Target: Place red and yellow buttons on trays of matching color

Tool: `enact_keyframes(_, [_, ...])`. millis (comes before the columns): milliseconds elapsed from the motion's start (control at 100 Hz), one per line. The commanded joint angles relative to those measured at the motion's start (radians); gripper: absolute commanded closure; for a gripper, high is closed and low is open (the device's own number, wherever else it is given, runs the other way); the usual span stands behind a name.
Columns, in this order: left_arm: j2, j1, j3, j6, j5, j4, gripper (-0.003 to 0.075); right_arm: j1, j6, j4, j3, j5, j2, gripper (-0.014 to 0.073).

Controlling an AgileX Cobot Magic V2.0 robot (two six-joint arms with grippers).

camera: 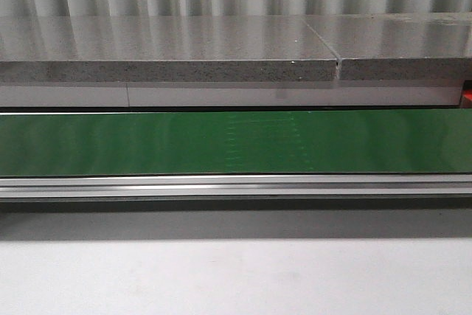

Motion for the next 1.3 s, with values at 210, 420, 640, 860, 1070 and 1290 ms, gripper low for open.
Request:
enact_keyframes(210, [0.007,-0.007,-0.025,-0.002,-0.073,-0.01,0.0741,0.137,-0.022,0.003,0.072,-0.04,-0.201,0.066])
enact_keyframes(420, [0.007,-0.007,-0.025,-0.002,-0.073,-0.01,0.0741,0.268,-0.026,-0.066,0.168,-0.046,-0.303,0.066])
enact_keyframes(640, [0.007,-0.007,-0.025,-0.002,-0.073,-0.01,0.0741,0.381,-0.026,-0.076,0.298,-0.091,-0.447,0.066])
enact_keyframes(860, [0.007,-0.007,-0.025,-0.002,-0.073,-0.01,0.0741,0.442,-0.026,-0.08,0.45,-0.158,-0.629,0.066])
enact_keyframes(1070, [0.007,-0.007,-0.025,-0.002,-0.078,-0.01,0.0741,0.455,-0.026,-0.08,0.573,-0.185,-0.827,0.066])
enact_keyframes(1290, [0.007,-0.007,-0.025,-0.002,-0.078,-0.01,0.0741,0.455,-0.026,-0.08,0.696,-0.179,-1.07,0.066])
